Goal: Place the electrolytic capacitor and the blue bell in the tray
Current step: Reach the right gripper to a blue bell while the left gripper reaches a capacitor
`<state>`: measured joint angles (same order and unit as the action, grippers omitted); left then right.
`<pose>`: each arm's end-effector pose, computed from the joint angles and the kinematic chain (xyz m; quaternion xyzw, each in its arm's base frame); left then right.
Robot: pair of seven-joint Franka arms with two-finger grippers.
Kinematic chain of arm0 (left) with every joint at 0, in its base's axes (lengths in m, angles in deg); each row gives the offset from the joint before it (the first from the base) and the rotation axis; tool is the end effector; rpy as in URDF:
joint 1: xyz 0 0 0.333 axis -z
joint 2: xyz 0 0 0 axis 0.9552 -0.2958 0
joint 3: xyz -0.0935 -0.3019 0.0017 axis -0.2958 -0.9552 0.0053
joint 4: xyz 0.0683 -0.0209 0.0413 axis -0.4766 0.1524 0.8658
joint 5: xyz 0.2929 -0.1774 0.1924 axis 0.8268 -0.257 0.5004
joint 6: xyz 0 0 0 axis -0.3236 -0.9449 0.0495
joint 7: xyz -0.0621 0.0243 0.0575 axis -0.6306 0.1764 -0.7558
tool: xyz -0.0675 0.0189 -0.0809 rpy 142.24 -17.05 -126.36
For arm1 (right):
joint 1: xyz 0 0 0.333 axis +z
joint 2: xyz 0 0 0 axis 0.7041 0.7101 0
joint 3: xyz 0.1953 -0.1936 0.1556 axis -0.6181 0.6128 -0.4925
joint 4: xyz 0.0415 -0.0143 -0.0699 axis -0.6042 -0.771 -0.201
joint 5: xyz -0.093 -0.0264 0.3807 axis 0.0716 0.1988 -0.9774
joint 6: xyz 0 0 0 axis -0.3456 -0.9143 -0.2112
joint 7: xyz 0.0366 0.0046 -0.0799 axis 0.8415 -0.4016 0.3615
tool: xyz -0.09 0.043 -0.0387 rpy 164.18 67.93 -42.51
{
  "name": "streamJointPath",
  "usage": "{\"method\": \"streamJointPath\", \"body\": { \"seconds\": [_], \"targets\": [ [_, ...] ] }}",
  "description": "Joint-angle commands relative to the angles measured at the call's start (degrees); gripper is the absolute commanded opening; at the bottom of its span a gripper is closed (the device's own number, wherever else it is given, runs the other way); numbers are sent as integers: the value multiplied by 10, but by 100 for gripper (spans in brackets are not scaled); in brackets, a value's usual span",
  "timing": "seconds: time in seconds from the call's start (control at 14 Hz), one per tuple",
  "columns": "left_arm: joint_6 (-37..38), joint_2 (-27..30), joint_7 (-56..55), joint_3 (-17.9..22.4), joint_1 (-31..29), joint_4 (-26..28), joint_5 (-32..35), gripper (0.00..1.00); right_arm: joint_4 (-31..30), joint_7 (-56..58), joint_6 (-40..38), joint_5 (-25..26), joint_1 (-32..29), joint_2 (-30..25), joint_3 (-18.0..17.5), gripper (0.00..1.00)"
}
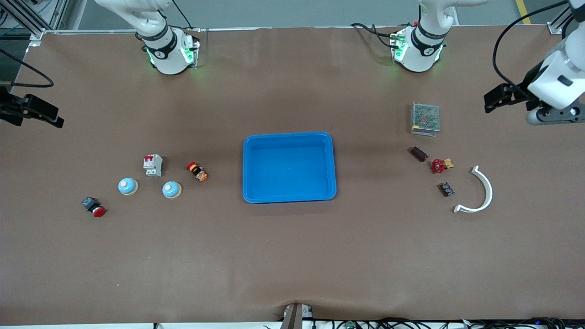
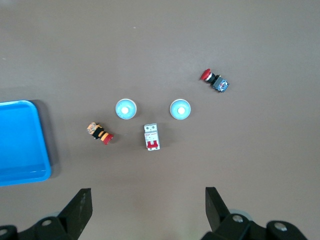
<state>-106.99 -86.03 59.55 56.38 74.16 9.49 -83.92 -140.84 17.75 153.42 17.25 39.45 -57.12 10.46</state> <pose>0.5237 -0.0406 0.5803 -0.9969 -0.0274 0.0638 0.0360 0.5642 -0.0251 0.6270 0.9991 -0.0355 -0.0251 0.0005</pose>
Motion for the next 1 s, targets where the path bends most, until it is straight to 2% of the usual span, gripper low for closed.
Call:
{"method": "streamJointPath", "body": {
  "seconds": [0.0,0.14,0.43,0.5,0.64,0.93],
  "targets": [
    [-68,9,-62,-7,1,83,6,100,-108,2,80,13,-13,-22,-2,100],
    [-105,8,-117,-19,2,120,4,100,-187,2,156,17,-23,-22,-2,100],
    [-209,9,-163,-22,-1,222,0,100,-365,2,417,27,-63,2,-2,100],
    [-240,8,-181,-22,-1,249,0,100,-385,2,459,26,-69,26,-2,100],
    [-302,5,-216,-23,1,294,-1,100,-388,-4,491,23,-78,72,-2,100],
    [-381,-25,-266,-29,4,339,-1,100,-383,-9,607,15,-88,184,-3,100]
  ]
}}
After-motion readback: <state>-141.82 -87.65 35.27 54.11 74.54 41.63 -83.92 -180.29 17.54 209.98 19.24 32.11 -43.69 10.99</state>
